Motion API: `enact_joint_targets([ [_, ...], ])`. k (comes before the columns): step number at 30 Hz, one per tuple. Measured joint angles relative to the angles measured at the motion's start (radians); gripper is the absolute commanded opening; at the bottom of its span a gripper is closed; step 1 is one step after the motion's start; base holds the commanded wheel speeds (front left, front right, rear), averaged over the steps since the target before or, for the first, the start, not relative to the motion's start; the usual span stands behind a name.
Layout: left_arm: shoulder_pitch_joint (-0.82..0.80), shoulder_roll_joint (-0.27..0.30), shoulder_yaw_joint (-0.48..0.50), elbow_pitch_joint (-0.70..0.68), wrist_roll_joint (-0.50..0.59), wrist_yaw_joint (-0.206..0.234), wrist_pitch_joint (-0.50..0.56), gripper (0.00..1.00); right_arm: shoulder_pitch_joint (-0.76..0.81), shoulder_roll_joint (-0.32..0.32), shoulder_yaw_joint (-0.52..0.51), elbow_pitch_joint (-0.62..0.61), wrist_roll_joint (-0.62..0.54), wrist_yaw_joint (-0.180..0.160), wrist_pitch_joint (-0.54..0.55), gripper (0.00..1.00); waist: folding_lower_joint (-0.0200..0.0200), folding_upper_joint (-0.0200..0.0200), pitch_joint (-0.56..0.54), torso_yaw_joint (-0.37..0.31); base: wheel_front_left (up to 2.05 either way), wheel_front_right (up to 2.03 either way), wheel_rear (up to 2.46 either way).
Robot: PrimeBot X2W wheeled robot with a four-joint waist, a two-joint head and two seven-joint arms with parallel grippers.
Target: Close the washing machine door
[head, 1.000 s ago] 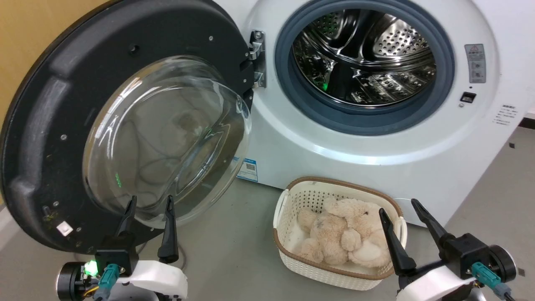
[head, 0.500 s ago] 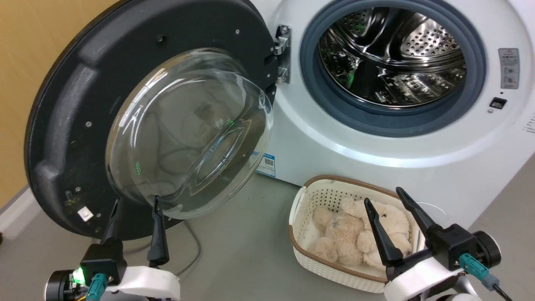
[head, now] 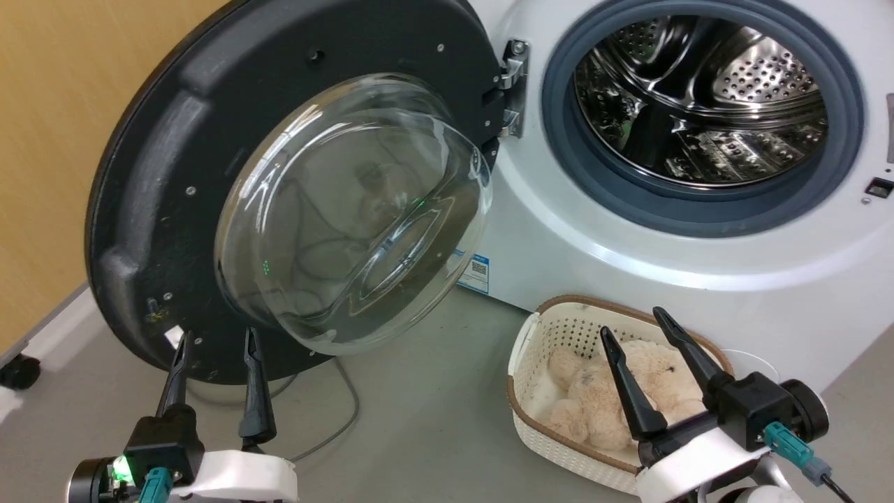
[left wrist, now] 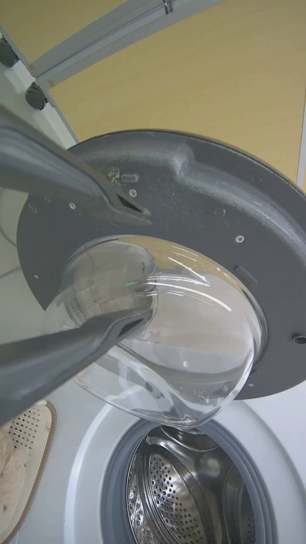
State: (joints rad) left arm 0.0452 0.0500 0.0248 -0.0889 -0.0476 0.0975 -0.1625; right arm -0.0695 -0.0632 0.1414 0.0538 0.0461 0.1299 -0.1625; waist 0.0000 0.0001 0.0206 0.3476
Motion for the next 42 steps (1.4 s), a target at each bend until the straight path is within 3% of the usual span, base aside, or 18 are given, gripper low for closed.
enact_joint_targets([
  [42,0.043,0.0,-0.009,-0.041,-0.028,0.086,-0.086,1.0,-0.027,-0.028,0.074,0.024,0.043,0.0,-0.09,1.0,0.0,0.0,0.021,0.189,-0.01,-0.01,-0.01],
])
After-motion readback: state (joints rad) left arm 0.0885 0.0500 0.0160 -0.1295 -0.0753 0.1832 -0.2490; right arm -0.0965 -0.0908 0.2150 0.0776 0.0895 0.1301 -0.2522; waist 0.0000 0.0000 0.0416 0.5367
